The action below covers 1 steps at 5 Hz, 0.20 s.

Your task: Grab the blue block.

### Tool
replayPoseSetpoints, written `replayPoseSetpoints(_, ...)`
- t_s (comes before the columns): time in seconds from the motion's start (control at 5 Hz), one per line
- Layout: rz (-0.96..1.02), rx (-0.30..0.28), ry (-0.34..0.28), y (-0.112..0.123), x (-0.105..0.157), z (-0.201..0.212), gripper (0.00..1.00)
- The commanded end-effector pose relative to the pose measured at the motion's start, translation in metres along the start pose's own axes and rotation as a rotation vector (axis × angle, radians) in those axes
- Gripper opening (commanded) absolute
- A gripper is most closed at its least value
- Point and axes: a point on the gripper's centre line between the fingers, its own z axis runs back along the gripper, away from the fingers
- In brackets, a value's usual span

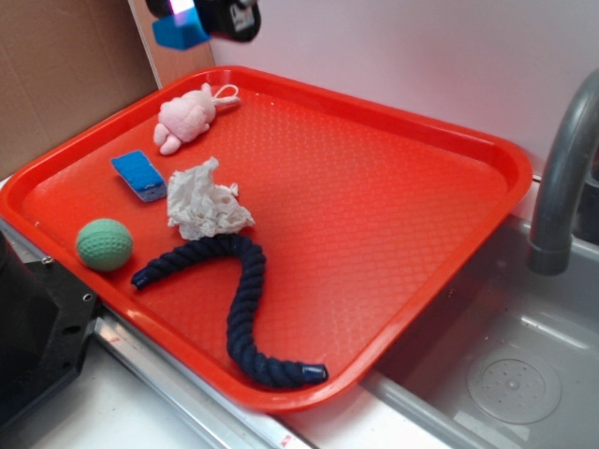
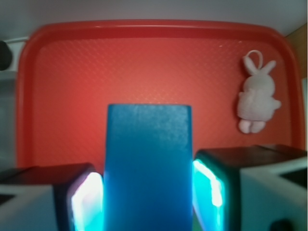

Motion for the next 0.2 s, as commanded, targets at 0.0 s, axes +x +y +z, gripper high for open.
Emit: replayPoseSetpoints(0.0, 0.098, 0.038, -0.077, 0.0273, 0.0226, 0.0185, 0.00)
